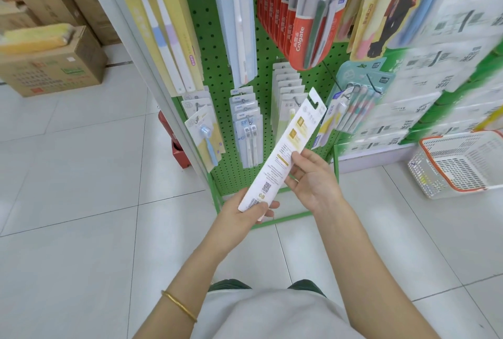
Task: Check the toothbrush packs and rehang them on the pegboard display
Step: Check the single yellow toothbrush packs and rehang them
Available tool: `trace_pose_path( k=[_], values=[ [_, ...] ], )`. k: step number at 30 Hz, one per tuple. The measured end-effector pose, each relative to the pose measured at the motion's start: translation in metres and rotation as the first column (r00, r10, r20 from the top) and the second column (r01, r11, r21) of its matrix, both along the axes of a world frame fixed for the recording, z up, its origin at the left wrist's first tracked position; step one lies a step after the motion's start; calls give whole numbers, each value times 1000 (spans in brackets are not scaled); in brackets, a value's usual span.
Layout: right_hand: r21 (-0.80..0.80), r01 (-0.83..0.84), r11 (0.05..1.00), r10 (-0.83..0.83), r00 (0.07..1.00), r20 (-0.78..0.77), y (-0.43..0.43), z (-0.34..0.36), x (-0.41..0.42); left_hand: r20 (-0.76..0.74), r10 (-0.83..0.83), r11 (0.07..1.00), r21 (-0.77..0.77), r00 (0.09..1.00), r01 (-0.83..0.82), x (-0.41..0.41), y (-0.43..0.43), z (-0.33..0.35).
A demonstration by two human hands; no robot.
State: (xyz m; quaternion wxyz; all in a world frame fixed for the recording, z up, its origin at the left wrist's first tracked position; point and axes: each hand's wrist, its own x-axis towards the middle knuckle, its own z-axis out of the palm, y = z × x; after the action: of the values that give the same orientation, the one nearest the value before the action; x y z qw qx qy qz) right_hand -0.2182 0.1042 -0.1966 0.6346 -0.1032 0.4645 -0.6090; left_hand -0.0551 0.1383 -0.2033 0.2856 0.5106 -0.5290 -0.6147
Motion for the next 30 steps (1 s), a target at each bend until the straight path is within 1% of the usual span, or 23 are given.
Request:
trace_pose_path(
  k=[2,4,8,12,17,21,23,25,28,29,30],
  values=[
    [-20,1,1000,-3,998,-69,1,-1,0,4,147,988,44,989,-147,2,-3,-1],
    [-36,-12,999,6,988,-151,2,0,1,11,232,971,55,973,-232,5,-6,-1],
    [-94,-79,992,50,959,-280,6,2,6,69,239,971,2,968,-240,6,-11,1],
    [-125,-211,969,152,917,-368,9,3,12,100,265,963,-76,959,-258,-2,-18,6],
    [-98,-376,921,302,853,-426,13,2,13,51,339,928,-186,940,-324,-10,-34,22],
    [-67,-457,887,389,818,-423,15,-1,10,-49,417,880,-229,907,-417,-12,-47,35],
    [-52,-488,871,420,796,-436,15,-3,9,-107,451,863,-200,886,-463,-9,-51,38],
    [-40,-519,854,445,767,-463,15,-6,11,-145,470,864,-130,871,-487,-5,-52,37],
    [-34,-557,830,460,716,-525,11,-11,18,-228,456,884,-1,861,-468,4,-52,31],
    [-41,-574,818,468,705,-532,10,-14,21,-266,444,892,39,855,-451,8,-51,31],
    [-53,-592,804,491,711,-503,8,-18,25,-311,432,899,73,847,-432,11,-50,31]
  ],
)
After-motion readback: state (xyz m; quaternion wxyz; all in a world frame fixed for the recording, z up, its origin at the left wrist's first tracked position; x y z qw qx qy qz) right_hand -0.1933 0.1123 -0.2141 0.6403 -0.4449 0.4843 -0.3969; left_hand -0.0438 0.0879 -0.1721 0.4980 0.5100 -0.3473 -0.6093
